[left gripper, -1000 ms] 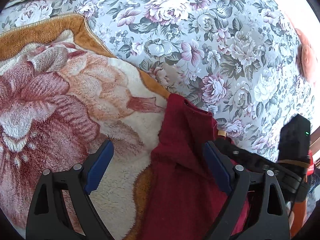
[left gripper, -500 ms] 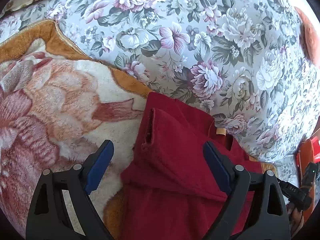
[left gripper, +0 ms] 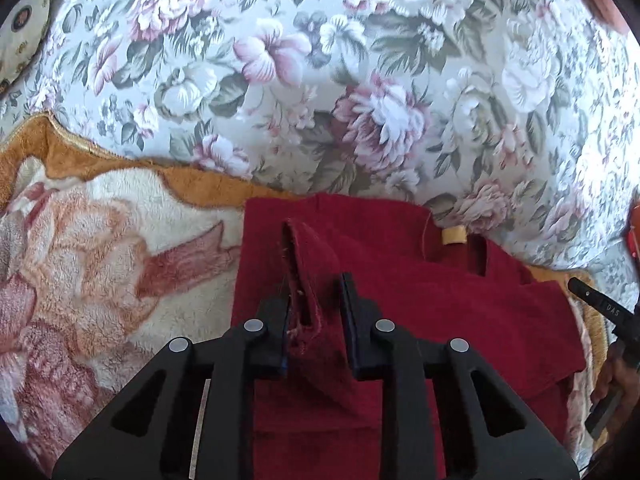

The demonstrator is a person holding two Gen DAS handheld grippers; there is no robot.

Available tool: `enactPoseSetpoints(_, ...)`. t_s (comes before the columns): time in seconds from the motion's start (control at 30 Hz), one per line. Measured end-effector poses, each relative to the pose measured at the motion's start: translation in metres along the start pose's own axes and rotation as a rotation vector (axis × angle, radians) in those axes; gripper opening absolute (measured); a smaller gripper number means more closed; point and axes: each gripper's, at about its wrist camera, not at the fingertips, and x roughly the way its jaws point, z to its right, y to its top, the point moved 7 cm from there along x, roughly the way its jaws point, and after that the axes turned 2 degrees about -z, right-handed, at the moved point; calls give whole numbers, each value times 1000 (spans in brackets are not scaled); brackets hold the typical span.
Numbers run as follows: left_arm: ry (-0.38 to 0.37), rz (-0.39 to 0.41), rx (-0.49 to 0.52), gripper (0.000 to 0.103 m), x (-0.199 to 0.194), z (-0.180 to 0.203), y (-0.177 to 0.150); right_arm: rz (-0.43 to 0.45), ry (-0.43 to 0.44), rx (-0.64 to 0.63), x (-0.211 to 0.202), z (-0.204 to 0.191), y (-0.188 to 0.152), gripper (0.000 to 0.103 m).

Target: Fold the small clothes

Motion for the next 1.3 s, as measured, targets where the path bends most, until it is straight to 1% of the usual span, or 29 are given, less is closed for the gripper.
enactPoseSetpoints(0.03,6,-5,-1,19,1,-4,-4,-50,13,33,3,4,-5,7)
enactPoseSetpoints(0.07,4,0,-4,19,-1,-7,-7,-43,48,56,-5,4,-7,7)
enactPoseSetpoints(0.1,-1,7,-11,19,-3,-10,-8,-8,90,56,-17,0,-7,7)
enactPoseSetpoints(0.13,-1,13,-18,19,-7,-13,-9,12,133,36,-32,-10,-9,7)
enactPoseSetpoints(0.17,1,16,-21,19,-9,-14,-9,4,168,11,-41,-21,-13,7)
enactPoseSetpoints(0.23,8,8,-15,19,-10,-15,-10,-51,217,-65,-50,-48,-30,7)
enactPoseSetpoints(0.27,12,5,-14,19,-9,-15,-11,-80,218,-109,-51,-60,-42,7)
enactPoseSetpoints(0.3,16,3,-15,19,-9,-16,-12,-108,205,-146,-48,-67,-51,7)
enactPoseSetpoints(0.33,20,0,-18,19,-9,-17,-12,-146,163,-187,-39,-71,-64,7)
enactPoseSetpoints(0.4,24,-7,-24,19,-7,-17,-15,-222,51,-237,-16,-64,-90,7)
enactPoseSetpoints(0.47,27,-15,-25,19,-11,-17,-17,-177,77,-223,-18,-60,-89,7)
enactPoseSetpoints(0.53,33,-10,-16,19,-20,-16,-17,-183,91,-185,-29,-56,-84,7)
enactPoseSetpoints(0.57,34,-4,-15,19,-27,-16,-17,-165,101,-177,-34,-56,-80,7)
enactPoseSetpoints(0.6,30,2,-20,20,-33,-16,-18,-148,96,-182,-38,-55,-77,7)
enactPoseSetpoints(0.67,13,17,-28,20,-46,-14,-20,-141,60,-216,-47,-55,-79,7)
enactPoseSetpoints(0.7,13,28,-26,23,-51,-13,-21,-141,43,-232,-50,-55,-80,7)
enactPoseSetpoints(0.77,2,39,-15,41,-56,-9,-27,-133,18,-245,-53,-52,-83,7)
enactPoseSetpoints(0.87,-32,47,-2,55,-57,-1,-33,-143,-14,-235,-46,-52,-85,7)
enactPoseSetpoints(0.93,-29,45,12,56,-51,2,-36,-147,-36,-238,-39,-52,-87,7)
enactPoseSetpoints(1.0,-19,23,28,56,-41,4,-37,-158,-59,-254,-33,-54,-90,7)
enactPoseSetpoints(1.07,21,-26,46,57,-24,2,-41,-164,-76,-267,-29,-55,-92,7)
enactPoseSetpoints(1.1,40,-37,54,57,-18,0,-41,-163,-80,-268,-28,-55,-93,7)
enactPoseSetpoints(1.13,41,-30,56,58,-18,0,-40,-160,-81,-268,-28,-56,-94,7)
enactPoseSetpoints(1.2,38,-40,47,58,-19,-2,-40,-155,-85,-268,-29,-57,-95,8)
enactPoseSetpoints(1.3,30,-41,36,58,-28,-4,-42,-158,-83,-254,-32,-56,-97,8)
